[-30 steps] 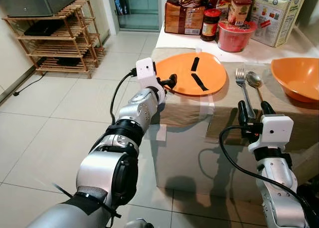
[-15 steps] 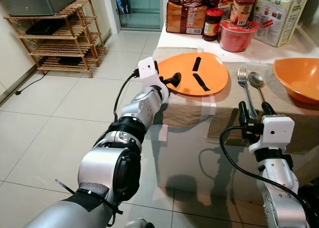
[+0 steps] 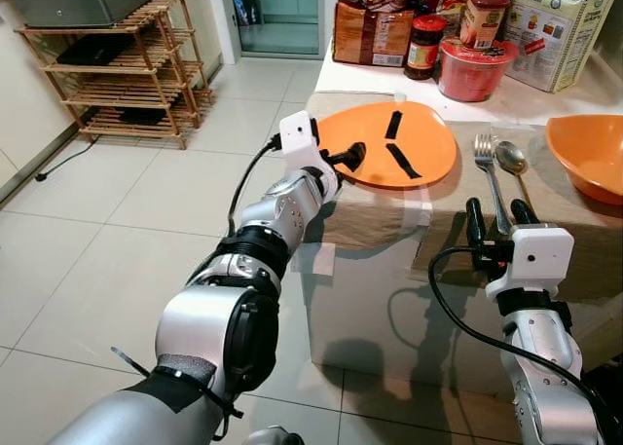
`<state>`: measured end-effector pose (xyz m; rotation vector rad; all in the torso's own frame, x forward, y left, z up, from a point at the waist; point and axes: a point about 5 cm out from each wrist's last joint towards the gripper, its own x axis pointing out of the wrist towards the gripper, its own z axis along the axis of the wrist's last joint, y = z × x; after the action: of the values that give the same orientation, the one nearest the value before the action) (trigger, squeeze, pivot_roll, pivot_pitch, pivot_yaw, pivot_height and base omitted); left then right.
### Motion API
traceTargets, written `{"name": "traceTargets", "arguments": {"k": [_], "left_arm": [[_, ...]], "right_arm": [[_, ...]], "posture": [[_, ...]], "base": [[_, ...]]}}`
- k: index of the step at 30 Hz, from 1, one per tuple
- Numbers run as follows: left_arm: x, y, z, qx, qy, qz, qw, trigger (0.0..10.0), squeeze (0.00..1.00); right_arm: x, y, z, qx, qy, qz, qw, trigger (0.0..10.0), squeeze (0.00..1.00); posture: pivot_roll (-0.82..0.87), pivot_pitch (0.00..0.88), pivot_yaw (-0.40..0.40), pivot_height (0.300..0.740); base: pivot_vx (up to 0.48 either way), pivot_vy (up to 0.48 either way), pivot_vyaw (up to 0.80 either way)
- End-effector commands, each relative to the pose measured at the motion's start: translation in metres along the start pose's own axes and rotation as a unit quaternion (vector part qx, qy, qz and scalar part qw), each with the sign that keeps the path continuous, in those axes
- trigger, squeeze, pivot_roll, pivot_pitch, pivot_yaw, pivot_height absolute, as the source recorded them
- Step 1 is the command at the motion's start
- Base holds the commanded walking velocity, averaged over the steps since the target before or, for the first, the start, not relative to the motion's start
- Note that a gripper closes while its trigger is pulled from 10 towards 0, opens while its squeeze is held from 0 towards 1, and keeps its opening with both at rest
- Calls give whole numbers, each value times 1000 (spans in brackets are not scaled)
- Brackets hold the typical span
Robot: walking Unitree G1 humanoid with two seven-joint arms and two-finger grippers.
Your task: Setting the table
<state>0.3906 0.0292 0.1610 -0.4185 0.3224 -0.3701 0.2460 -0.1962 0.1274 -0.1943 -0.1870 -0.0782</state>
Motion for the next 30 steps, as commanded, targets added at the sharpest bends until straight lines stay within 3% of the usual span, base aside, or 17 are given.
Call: {"name": "traceTargets", "arguments": {"k": [1,12,13,15,21,30], "left_arm": [[2,-8,-1,40,5,-12,999,10000,0],[1,-3,-12,34,37,0,999,10000,0],[0,-1,-14,38,40,4,998,510,0],[0,1,-16,43,43,8,998,0,0],[-1,4,-22,41,53,16,998,0,0],[-1,6,-21,74,55,22,995,0,0]], "right_arm": [[-2,0,3,2,-3,-3,1000,10000,0],[-5,3,2,6,0,-4,1000,10000,0],[-5,3,2,6,0,-3,1000,10000,0],[-5,4,2,7,1,-3,1000,10000,0],[-6,4,1,7,3,-3,1000,10000,0],[-6,4,1,7,5,-2,1000,10000,0]], "posture": [[-68,0,85,735],[-70,0,94,735],[-68,0,94,735],[-68,0,94,735],[-68,0,93,735],[-67,0,93,735]], "base": [[0,0,0],[0,0,0],[0,0,0],[0,0,0],[0,0,0],[0,0,0]]}}
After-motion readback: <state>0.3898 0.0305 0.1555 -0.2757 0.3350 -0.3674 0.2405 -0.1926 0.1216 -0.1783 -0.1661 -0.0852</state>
